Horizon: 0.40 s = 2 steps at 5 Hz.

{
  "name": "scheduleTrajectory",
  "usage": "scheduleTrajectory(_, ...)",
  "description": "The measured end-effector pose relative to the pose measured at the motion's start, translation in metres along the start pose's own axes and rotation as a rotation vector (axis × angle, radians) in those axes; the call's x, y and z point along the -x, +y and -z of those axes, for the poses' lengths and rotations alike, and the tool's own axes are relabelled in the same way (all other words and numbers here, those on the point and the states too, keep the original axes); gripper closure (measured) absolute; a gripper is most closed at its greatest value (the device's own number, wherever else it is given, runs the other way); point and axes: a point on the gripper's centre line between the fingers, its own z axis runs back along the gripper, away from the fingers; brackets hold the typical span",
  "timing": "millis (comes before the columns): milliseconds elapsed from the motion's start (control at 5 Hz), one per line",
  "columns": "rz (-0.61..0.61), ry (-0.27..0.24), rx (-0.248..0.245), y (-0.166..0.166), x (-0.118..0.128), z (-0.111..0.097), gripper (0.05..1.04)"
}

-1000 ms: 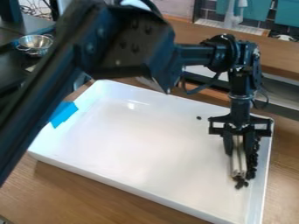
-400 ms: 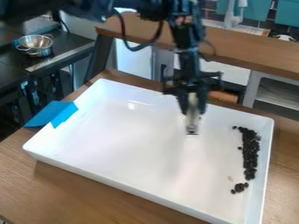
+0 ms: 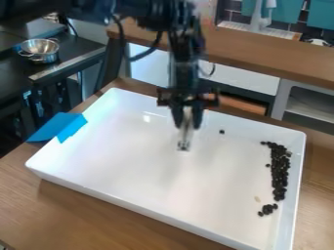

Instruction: Sweep into pile

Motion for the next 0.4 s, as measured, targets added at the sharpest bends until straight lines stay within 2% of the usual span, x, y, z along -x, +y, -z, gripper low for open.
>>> scheduleTrajectory(200, -0.016, -0.01, -0.042, 0.005, -0.004, 0.017, 0.708)
scheduleTrajectory(400, -0.037, 0.021, -0.075, 0.002, -0.001, 0.037, 0.708)
